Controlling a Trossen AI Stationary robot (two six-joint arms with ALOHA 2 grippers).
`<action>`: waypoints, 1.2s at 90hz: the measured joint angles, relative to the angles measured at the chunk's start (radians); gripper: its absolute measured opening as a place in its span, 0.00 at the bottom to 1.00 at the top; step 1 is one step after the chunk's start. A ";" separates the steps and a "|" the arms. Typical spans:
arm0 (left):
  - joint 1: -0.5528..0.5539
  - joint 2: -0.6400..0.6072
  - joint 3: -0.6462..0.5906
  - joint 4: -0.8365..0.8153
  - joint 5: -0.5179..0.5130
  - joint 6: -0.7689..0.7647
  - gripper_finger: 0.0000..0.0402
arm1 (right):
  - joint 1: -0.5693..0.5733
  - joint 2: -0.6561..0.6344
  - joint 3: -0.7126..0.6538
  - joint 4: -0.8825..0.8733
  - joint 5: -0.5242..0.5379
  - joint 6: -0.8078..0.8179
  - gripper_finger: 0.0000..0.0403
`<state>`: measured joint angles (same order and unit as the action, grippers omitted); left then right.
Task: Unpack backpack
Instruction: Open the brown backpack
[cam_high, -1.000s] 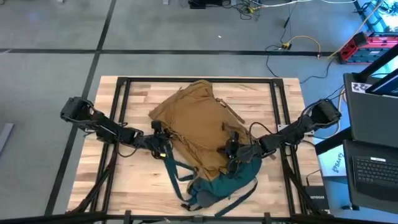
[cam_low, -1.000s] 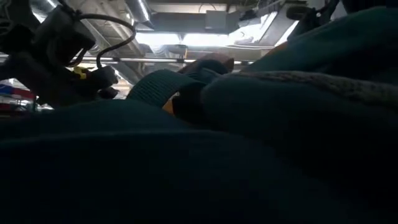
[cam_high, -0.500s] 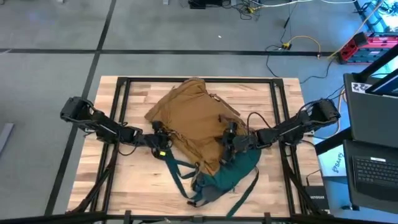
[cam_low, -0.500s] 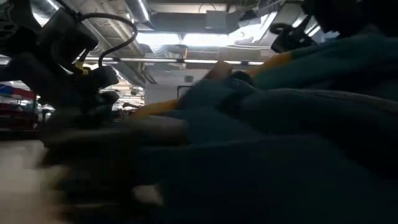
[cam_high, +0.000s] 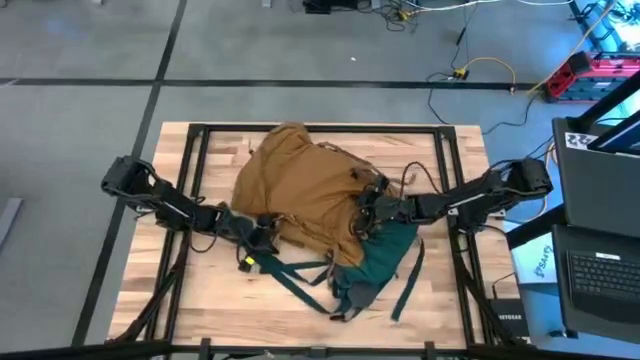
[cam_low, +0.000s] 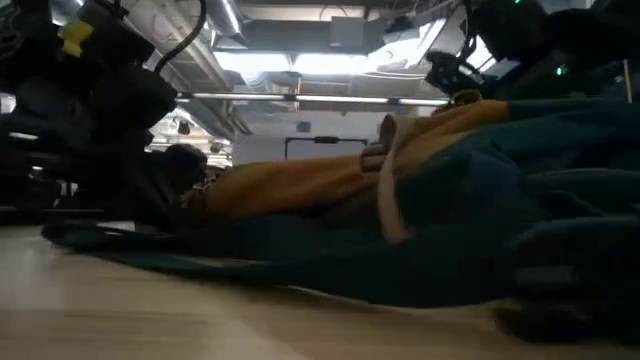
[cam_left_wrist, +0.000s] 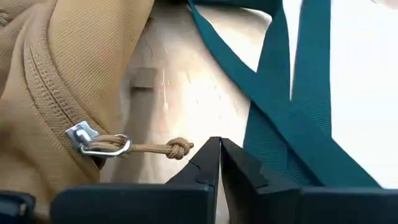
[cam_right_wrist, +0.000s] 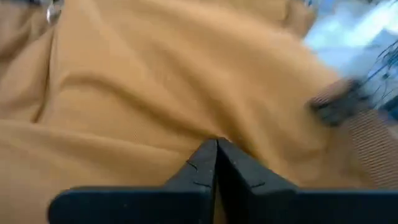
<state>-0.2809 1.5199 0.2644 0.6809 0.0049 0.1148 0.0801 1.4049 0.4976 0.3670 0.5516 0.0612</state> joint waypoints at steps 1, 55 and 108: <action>-0.001 -0.003 0.000 0.003 -0.002 0.007 0.00 | 0.002 -0.008 0.001 0.001 -0.002 -0.003 0.00; -0.004 -0.355 0.005 -0.026 -0.394 0.408 0.00 | 0.190 -0.129 0.017 0.021 -0.372 0.048 0.00; 0.160 -0.246 0.005 -0.214 -0.147 0.150 0.00 | 0.245 0.023 0.020 -0.193 -0.020 0.266 0.00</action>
<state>-0.1213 1.2743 0.2694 0.4674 -0.1426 0.2645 0.3251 1.4282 0.5178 0.1742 0.5317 0.3268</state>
